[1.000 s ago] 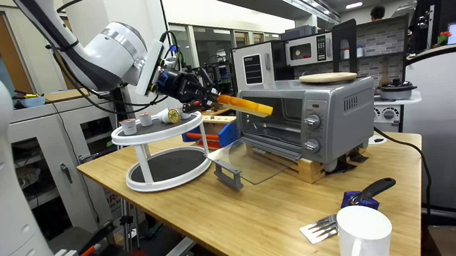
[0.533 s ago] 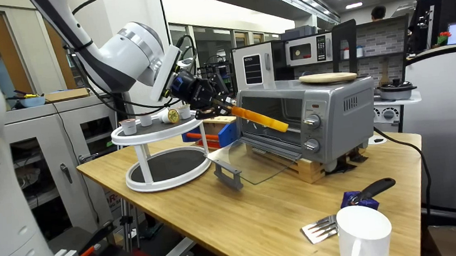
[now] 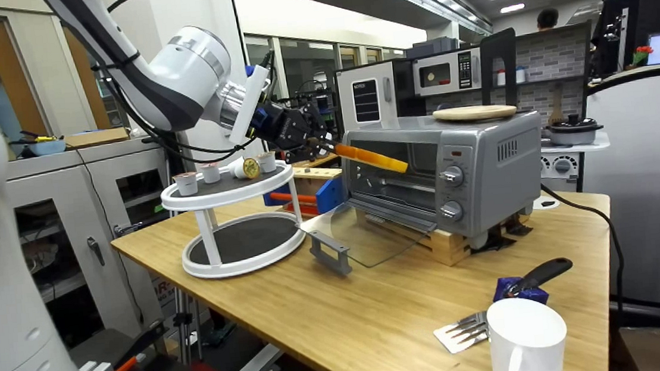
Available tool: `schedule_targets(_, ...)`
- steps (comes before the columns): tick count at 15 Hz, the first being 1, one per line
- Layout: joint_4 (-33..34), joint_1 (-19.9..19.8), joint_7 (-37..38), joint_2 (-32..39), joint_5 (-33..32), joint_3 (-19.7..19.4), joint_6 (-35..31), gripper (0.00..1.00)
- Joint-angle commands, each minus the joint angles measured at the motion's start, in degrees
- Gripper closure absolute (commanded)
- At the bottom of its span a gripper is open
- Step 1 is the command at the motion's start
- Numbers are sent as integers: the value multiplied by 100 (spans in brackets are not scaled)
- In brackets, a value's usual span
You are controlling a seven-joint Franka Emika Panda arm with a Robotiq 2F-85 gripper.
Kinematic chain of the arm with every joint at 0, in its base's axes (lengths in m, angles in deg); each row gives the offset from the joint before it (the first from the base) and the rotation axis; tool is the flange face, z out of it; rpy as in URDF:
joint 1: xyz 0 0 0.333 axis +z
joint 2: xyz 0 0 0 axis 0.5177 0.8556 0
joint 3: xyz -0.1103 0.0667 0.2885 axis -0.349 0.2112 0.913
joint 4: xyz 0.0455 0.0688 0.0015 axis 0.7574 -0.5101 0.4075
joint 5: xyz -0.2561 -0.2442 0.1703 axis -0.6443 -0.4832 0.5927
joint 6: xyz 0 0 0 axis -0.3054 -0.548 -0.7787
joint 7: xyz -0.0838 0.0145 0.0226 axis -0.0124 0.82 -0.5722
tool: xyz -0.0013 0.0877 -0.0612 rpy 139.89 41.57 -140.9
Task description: Remove the slice of bread from the top of the oven and place it inside the oven
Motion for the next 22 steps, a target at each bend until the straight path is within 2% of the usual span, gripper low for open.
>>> schedule_targets(1, -100, -86, 140, -129, -456, -46, -577, 98)
schedule_targets(11, 198, -379, 732, 477, -1170, -378, -913, 98)
schedule_targets(22, 869, -440, 1169, 971, -1687, -349, -1143, 98)
